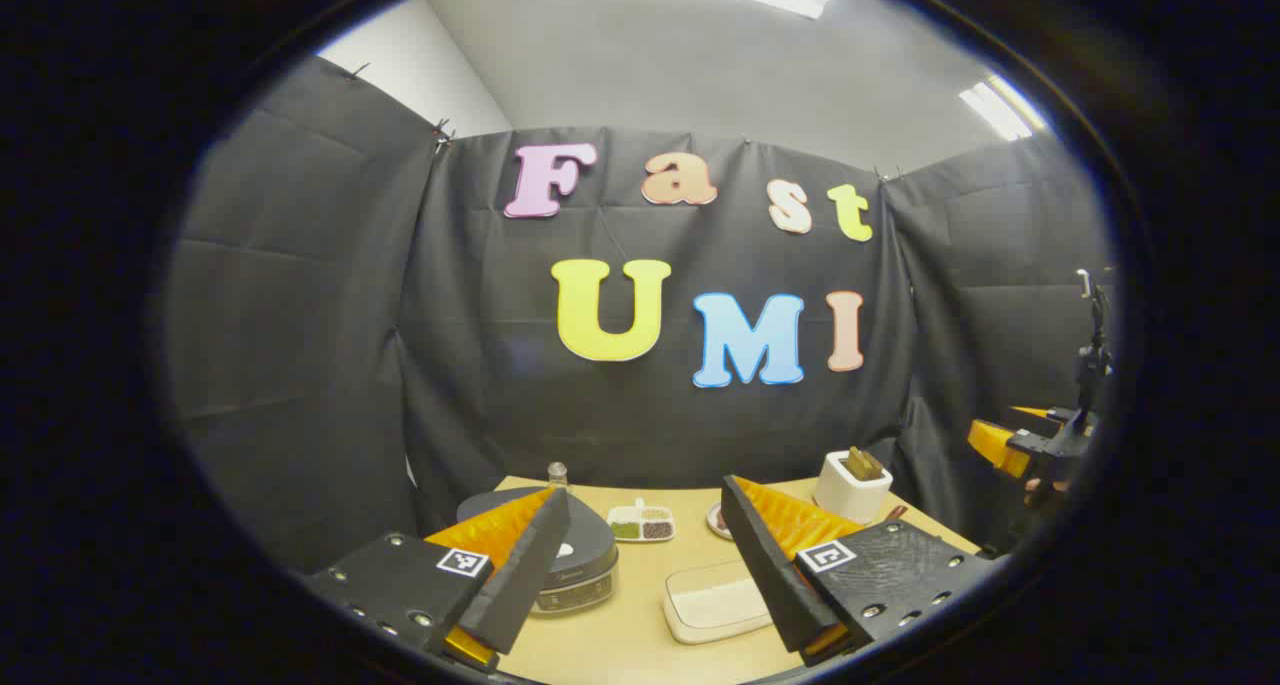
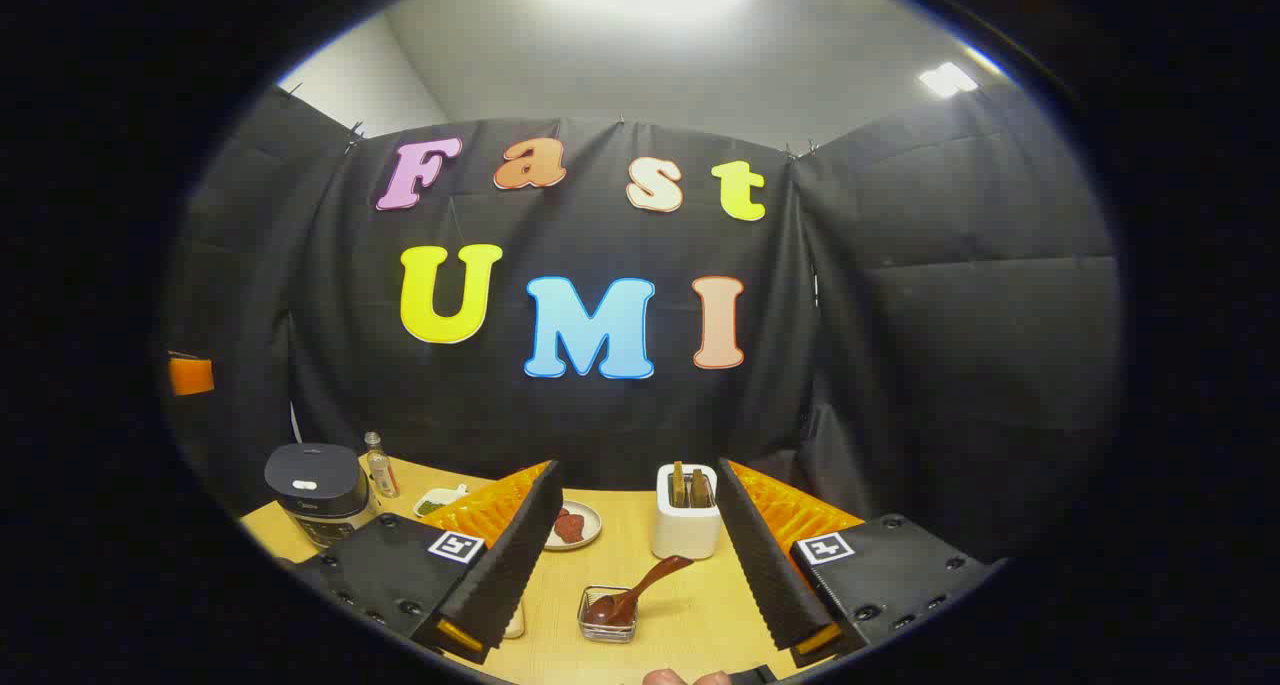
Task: Close the left gripper, press the button to open the rice cooker; take a wooden spoon from the chopstick holder with the right hand, scoop a spoonful of rice and pour it into the rice cooker, then put the wooden spoon back into the chopstick holder.
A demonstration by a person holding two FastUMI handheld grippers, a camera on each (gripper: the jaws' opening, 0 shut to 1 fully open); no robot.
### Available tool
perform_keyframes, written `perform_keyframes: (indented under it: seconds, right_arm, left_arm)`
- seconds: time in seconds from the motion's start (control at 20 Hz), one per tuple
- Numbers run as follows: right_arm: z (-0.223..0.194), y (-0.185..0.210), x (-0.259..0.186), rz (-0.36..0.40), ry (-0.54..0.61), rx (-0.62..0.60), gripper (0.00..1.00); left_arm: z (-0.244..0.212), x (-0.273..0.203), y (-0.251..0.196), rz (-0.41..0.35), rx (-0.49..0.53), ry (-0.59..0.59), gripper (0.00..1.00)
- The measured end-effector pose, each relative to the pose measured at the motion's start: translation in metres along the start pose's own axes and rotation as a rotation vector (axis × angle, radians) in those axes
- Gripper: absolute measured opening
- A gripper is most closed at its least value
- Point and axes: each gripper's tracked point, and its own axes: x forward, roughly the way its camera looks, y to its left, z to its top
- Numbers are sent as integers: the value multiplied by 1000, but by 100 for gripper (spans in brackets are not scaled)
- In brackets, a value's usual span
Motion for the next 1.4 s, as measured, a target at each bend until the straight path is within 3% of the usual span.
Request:
perform_keyframes:
  seconds: [0.55, 0.85, 1.05, 1.25, 1.3, 1.35, 1.4]
  right_arm:
    - [-6, -21, -3, 47, 32, 53, 97]
    - [-17, -23, -4, -29, 74, 92, 97]
    - [-13, -25, -8, -128, 58, 76, 96]
    - [-26, -1, -16, -146, 94, 92, 95]
    - [-27, 5, -20, -150, 94, 96, 95]
    - [-31, 13, -25, -152, 95, 100, 95]
    - [-35, 19, -28, -156, 102, 103, 95]
  left_arm:
    - [-25, -16, -26, 23, -16, 68, 99]
    - [-31, 1, -23, 24, -87, 67, 96]
    - [-35, 15, 8, 48, -56, 73, 99]
    - [-56, 19, 32, 22, -79, 112, 98]
    - [-60, 22, 41, 10, -92, 128, 92]
    - [-66, 25, 50, 8, -105, 134, 92]
    - [-68, 29, 67, 39, -113, 134, 78]
